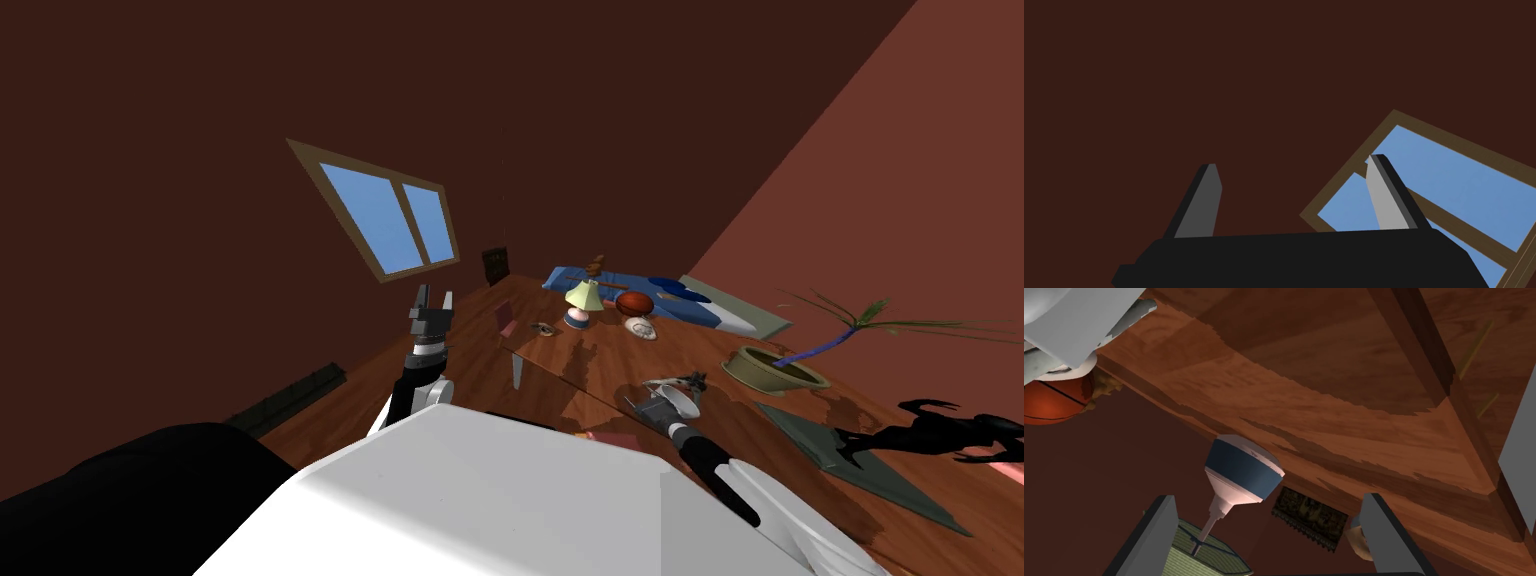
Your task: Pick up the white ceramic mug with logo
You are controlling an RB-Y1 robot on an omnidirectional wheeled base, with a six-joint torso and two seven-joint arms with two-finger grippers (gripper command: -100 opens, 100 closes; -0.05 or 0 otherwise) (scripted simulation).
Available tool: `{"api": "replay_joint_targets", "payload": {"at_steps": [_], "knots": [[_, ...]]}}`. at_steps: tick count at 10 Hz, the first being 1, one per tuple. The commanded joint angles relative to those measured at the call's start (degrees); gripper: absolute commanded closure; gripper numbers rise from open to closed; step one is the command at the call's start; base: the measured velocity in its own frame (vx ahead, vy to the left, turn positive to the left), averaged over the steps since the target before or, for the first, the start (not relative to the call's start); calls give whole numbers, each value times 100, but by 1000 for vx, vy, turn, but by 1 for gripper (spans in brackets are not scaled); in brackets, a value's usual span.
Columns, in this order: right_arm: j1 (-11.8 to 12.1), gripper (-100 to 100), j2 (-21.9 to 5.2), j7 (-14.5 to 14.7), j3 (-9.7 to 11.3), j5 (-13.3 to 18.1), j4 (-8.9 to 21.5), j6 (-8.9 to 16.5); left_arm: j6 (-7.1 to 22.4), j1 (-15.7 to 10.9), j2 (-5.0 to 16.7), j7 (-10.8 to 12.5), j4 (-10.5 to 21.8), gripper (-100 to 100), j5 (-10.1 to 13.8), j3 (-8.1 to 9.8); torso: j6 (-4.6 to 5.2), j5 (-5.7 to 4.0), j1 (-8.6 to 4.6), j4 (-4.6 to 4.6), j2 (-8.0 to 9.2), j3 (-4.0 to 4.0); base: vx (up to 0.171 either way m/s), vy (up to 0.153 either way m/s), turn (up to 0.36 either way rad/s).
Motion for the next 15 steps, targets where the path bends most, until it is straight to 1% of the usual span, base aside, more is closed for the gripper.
{"api": "replay_joint_targets", "payload": {"at_steps": [1,4,6,8,9,10,11,12,13,14,15], "knots": [[-1,-100,-223,200,73,134,200,89,0,0,0,0,0,0,0,0,0,0,0,0,0,0,-12,-9,130],[24,-100,-493,604,114,352,628,139,0,0,0,0,0,0,0,0,0,-2,-7,0,-1,0,-10,-20,101],[54,-100,-624,824,142,448,855,153,0,0,0,0,0,0,0,0,1,-1,-6,0,0,0,-7,-22,84],[119,-100,-771,1124,193,549,1157,150,0,0,0,0,0,0,0,0,1,-1,-12,0,-1,-1,0,-40,120],[143,-100,-793,1207,218,567,1242,142,0,0,0,0,0,0,0,1,1,-3,-15,0,-4,-2,28,-52,82],[145,-100,-765,1152,168,548,1183,118,0,1,1,0,0,0,0,1,2,-4,-17,-2,-11,-6,17,-26,14],[154,0,-765,1179,168,552,1187,125,0,1,0,0,0,0,0,1,1,-3,-8,-2,-10,-6,2,-6,-3],[81,-100,-593,1254,190,600,1226,259,0,1,0,0,0,0,0,0,1,-9,-6,-4,-9,-7,23,-51,38],[51,-100,-516,1287,201,621,1244,316,0,1,0,0,0,0,0,1,-8,-23,-23,-8,-20,-14,43,-88,46],[57,-100,-547,1277,172,615,1267,267,0,1,0,0,0,0,0,1,-22,-41,-52,-13,-42,-27,18,-37,18],[49,100,-534,1298,169,619,1274,273,0,1,0,0,0,0,0,1,-21,-45,-54,-17,-48,-32,6,-12,5]]}}
